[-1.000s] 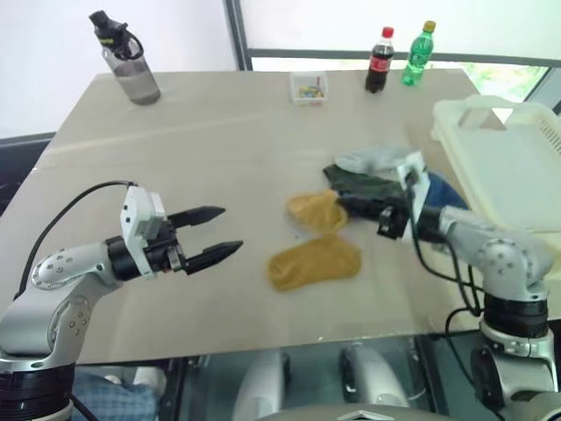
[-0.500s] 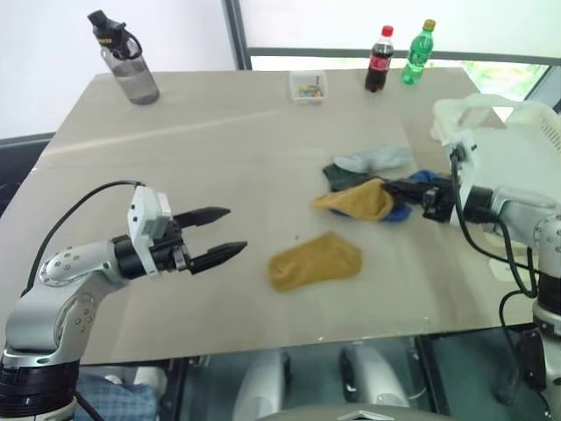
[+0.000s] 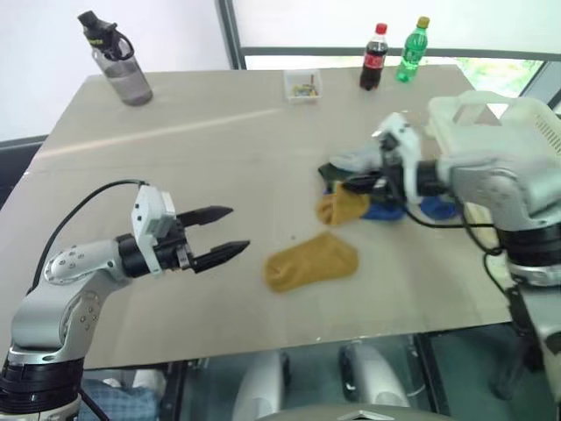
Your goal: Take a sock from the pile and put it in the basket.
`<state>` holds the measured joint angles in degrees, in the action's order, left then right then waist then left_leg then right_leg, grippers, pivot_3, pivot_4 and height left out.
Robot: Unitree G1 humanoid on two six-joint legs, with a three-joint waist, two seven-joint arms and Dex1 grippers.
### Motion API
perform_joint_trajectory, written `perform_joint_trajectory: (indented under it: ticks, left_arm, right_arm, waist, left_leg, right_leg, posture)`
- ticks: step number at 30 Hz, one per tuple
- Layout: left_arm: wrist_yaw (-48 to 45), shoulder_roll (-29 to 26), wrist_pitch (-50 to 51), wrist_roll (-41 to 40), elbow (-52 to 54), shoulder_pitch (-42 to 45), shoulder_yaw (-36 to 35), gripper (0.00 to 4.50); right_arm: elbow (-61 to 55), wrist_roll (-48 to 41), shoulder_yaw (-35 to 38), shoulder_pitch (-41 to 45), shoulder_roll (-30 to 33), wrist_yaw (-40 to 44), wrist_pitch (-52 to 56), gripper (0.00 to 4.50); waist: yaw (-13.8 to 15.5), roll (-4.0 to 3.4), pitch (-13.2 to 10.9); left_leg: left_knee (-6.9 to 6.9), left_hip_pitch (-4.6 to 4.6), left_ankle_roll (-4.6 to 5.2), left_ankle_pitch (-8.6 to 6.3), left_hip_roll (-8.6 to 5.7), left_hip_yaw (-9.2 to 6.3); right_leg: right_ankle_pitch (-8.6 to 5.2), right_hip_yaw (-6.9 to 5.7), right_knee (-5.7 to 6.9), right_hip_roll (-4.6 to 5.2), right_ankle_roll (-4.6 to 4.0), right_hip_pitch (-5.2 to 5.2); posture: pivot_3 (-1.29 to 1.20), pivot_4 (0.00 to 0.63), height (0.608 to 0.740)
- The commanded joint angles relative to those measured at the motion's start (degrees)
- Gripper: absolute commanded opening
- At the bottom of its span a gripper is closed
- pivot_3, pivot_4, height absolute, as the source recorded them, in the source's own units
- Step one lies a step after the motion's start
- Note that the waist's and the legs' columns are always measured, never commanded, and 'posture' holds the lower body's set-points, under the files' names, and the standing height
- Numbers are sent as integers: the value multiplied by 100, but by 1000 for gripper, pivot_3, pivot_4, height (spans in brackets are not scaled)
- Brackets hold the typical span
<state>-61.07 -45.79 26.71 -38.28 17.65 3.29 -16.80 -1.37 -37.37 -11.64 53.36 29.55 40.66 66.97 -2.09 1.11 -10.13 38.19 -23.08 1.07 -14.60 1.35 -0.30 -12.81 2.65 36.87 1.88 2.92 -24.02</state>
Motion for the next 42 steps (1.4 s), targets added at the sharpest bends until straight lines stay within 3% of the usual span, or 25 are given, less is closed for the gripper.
perform_joint_trajectory:
  ticks: [1,7,8,10,16,24,28,33,38,42]
  left_arm:
    - [-26,-34,-119,-5,69,44,-69,4148]
    - [7,-18,-106,-15,123,-7,-76,4148]
    - [8,-16,-107,-18,122,-8,-78,4148]
    - [17,-7,-107,-19,123,2,-67,4148]
    - [28,15,-95,-24,124,18,-32,4148]
    - [23,-4,-67,-41,133,57,-14,4148]
    - [4,-44,-50,-60,142,20,-59,4148]
    - [-7,-67,-56,-70,143,-13,-93,4148]
    - [-47,-89,-83,-58,111,-58,-133,4148]
    - [-71,-110,-87,-60,71,-53,-164,4148]
  right_arm:
    - [137,98,12,305,-548,-178,-143,51]
    - [689,423,215,344,-1659,-905,-308,51]
    - [802,523,266,325,-1827,-1073,-408,279]
    - [884,657,323,214,-2051,-1159,-765,873]
    - [953,924,713,-41,-2327,-1368,-1727,3758]
    - [565,833,809,-366,-1722,-874,-1575,3758]
    - [-374,475,647,-914,-593,185,-1188,3758]
    - [-1572,500,228,-1860,585,1167,-1604,3758]
    - [-2221,1002,-126,-2399,512,1200,-2690,3758]
    - [-2134,1940,-820,-2411,383,948,-3408,3758]
  waist:
    - [-2,0,0]
    - [8,2,2]
    - [3,1,1]
    - [-1,1,1]
    - [-2,0,1]
    - [-13,0,1]
    - [6,-1,0]
    - [-13,1,0]
    - [-47,1,-1]
    - [-25,3,0]
  left_leg:
    - [0,-7,0,0,-1,-4]
    - [12,-80,-2,1,-6,-15]
    - [11,-80,-2,1,-5,-15]
    - [9,-79,-2,1,-7,-15]
    - [11,-76,-2,1,-10,-16]
    - [13,-66,-3,2,-11,-14]
    - [14,-71,-2,2,-13,-10]
    - [12,-71,-1,1,-10,-15]
    - [18,-54,-1,1,-2,-4]
    - [29,-50,-2,2,-2,-6]
  right_leg:
    - [0,-2,0,2,0,-4]
    - [3,-8,28,15,0,-78]
    - [3,-9,29,15,0,-79]
    - [3,-9,31,15,0,-81]
    - [3,-11,41,15,0,-80]
    - [2,-9,60,11,-2,-81]
    - [2,-5,57,14,-1,-82]
    - [0,-10,47,12,0,-79]
    - [-1,6,66,-7,1,-80]
    - [-2,5,79,-9,1,-77]
  posture:
    - [0,150,740]
    - [0,150,740]
    - [0,150,740]
    - [0,150,740]
    - [0,150,740]
    - [0,150,740]
    - [0,150,740]
    - [0,150,740]
    - [0,150,740]
    - [0,150,740]
